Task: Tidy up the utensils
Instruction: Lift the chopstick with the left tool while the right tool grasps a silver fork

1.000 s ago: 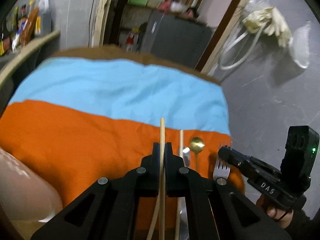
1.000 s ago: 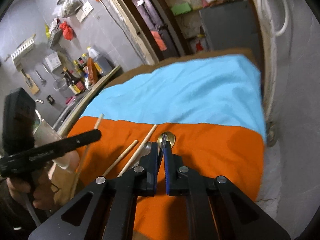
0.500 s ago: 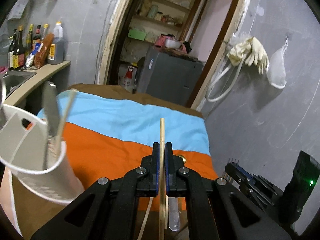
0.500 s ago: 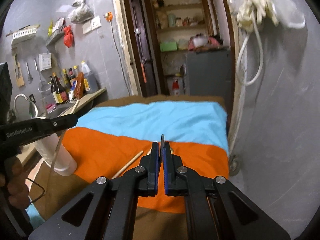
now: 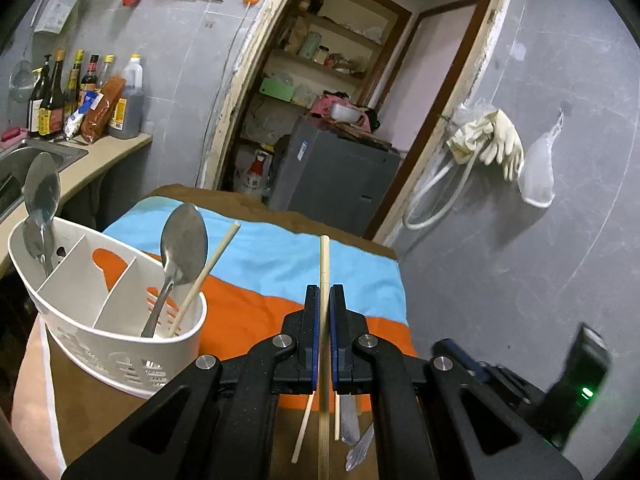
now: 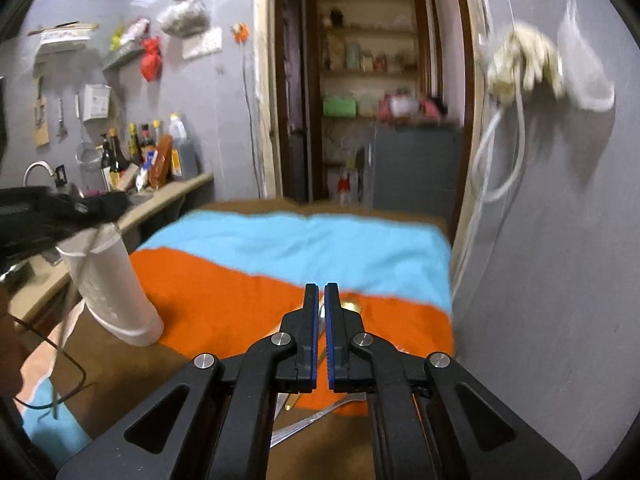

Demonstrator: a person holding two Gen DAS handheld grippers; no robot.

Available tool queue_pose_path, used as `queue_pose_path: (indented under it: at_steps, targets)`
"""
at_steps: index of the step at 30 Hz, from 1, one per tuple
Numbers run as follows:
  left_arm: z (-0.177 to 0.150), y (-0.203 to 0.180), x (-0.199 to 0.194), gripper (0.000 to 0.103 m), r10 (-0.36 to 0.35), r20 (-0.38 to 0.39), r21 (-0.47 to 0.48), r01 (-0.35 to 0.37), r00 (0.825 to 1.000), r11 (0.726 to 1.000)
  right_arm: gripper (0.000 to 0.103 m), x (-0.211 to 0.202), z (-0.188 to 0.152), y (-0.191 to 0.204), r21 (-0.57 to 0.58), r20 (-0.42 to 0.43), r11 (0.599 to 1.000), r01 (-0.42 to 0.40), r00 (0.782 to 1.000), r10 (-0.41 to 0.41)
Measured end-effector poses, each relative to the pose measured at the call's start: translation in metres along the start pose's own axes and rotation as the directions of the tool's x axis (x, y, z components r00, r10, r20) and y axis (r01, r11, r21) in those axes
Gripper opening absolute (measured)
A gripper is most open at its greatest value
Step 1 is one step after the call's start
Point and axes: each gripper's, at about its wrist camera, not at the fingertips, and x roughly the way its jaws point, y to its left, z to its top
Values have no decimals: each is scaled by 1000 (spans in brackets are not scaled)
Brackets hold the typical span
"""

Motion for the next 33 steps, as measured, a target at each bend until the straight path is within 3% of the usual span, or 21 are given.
queue_pose_path:
  at_steps: [3,5,10,13,16,20,24,29,31,33]
  targets:
    - [-8,-2,7,2,-11,-28,12,11,1000,1000,8,14,-13,-26,146,-74,989,-20,997,31]
    - [-14,-6,13,2,-15,-50,17,16,999,1000,25,25,-25,-49,249,-133,968,-6,990,41]
    - [-24,-12,28,2,-11,-80,20,12,997,1000,25,50,-49,-85,404,-236,915,8,967,96]
    - [-25,-13,34,2,1,-89,21,1,996,1000,26,65,-59,-94,483,-249,874,-55,948,197]
    - [-26,-11,39,2,15,-93,17,-14,996,1000,27,70,-59,-87,469,-234,877,-102,943,235]
    - [-27,-7,44,2,29,-98,1,-29,995,1000,27,79,-52,-74,395,-269,911,-114,934,234]
    - [-27,-6,46,2,31,-101,-8,-32,994,999,27,89,-46,-71,387,-282,905,-176,912,298]
    - [-27,-7,46,2,34,-104,-2,-35,994,999,49,106,-32,-64,320,-293,913,-253,890,349]
    - [-27,-6,47,2,37,-106,-6,-38,994,999,49,108,-29,-55,236,-314,937,-257,893,324]
    - [-26,-6,47,2,44,-105,-11,-45,994,999,36,110,-29,-61,251,-313,936,-248,894,321]
